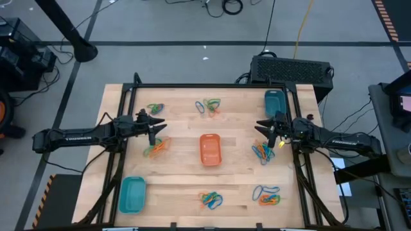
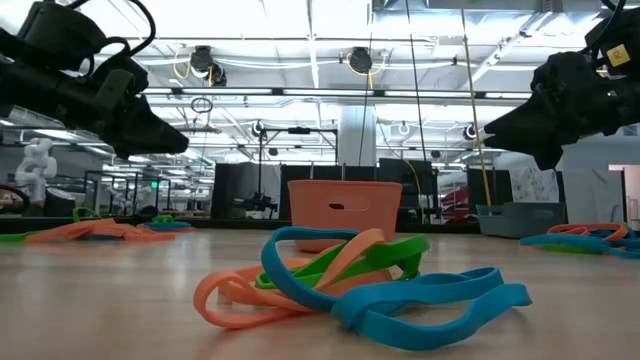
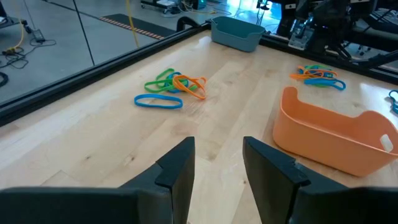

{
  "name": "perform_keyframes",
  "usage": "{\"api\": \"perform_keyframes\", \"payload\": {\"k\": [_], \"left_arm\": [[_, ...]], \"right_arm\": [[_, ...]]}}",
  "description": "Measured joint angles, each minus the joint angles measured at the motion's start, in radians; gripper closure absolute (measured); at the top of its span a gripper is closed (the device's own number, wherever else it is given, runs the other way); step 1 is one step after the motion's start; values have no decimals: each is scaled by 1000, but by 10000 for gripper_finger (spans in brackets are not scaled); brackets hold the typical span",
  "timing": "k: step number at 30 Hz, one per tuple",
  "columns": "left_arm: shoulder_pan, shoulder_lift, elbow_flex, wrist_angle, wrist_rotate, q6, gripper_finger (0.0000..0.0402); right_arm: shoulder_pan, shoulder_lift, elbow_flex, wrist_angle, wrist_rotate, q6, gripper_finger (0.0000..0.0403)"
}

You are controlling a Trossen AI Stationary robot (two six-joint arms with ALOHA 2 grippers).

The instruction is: Sort rubber bands into baskets

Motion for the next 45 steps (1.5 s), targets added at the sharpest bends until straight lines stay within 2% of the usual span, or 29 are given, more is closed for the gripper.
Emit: {"api": "perform_keyframes", "payload": {"k": [6, 14, 17, 24, 30, 34, 39, 45], "left_arm": [[0, 0, 0, 22, 0, -22, 259], [-1, 0, 0, 45, 30, -441, 259], [-1, 0, 0, 45, 30, -525, 259], [-1, 0, 0, 72, 7, -477, 259], [-1, 0, 0, 209, 154, -389, 259], [-1, 23, 40, 213, 190, -322, 259], [-29, 132, 143, 197, 194, -195, 259], [-136, 319, 289, 172, 192, -63, 259]], "right_arm": [[0, 0, 0, 0, 0, 0, 250], [0, 0, 0, 13, 0, 0, 250], [0, 0, 0, 37, 0, 3, 250], [0, 0, 0, 148, 3, 3, 250], [0, 0, 0, 254, 19, 33, 250], [0, 26, 9, 277, -31, 53, 250], [19, 146, 88, 261, -85, 93, 250], [101, 368, 310, 55, -108, 74, 250]]}}
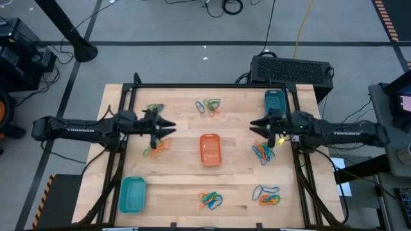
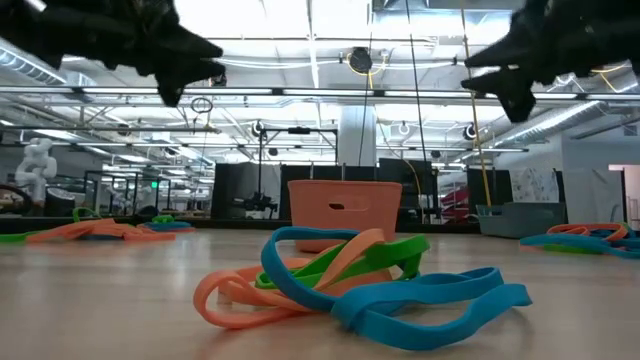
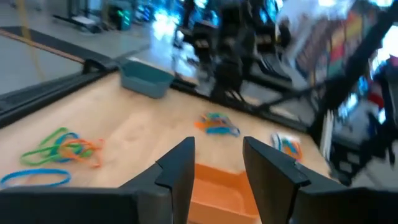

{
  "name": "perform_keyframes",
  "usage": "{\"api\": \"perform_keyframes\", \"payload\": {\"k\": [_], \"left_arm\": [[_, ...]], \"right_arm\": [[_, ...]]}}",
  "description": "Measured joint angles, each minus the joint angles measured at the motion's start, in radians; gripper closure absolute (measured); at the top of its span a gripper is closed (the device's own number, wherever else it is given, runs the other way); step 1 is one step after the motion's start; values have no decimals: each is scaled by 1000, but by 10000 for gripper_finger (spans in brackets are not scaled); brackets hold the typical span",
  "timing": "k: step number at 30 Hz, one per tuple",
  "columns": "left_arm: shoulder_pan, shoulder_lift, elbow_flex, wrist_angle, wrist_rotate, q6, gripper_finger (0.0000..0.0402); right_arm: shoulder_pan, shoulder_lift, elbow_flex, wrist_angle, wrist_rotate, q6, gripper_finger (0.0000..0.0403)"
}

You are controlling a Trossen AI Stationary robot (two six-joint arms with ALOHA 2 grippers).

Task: Sort rubber bands into baskets
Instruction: Put the blue rubber band into the orange bin

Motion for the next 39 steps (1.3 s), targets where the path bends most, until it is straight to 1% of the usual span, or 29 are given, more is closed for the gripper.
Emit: {"api": "perform_keyframes", "payload": {"k": [4, 7, 9, 14, 18, 21, 24, 30, 34, 39], "left_arm": [[-74, 109, 130, -116, -25, 60, 259], [-137, 183, 214, -210, -91, 106, 259], [-176, 228, 256, -237, -112, 146, 259], [-234, 309, 289, -245, -113, 239, 259], [-237, 344, 310, -237, -114, 237, 259], [-236, 353, 319, -222, -114, 244, 259], [-227, 352, 323, -152, -113, 259, 259], [-222, 352, 323, -137, -113, 278, 259], [-222, 352, 323, -138, -110, 302, 259], [-223, 364, 322, -149, -110, 287, 259]], "right_arm": [[98, 168, 183, -184, -52, 27, 250], [189, 296, 311, -330, -55, 77, 250], [248, 378, 379, -393, -55, 123, 250], [380, 560, 515, -543, -56, 206, 250], [444, 676, 605, -690, -50, 250, 250], [454, 749, 635, -791, 1, 314, 250], [449, 810, 637, -886, 72, 393, 250], [408, 943, 637, -1058, 82, 503, 250], [374, 1010, 637, -1066, 82, 510, 250], [331, 1067, 636, -1072, 82, 499, 250]]}}
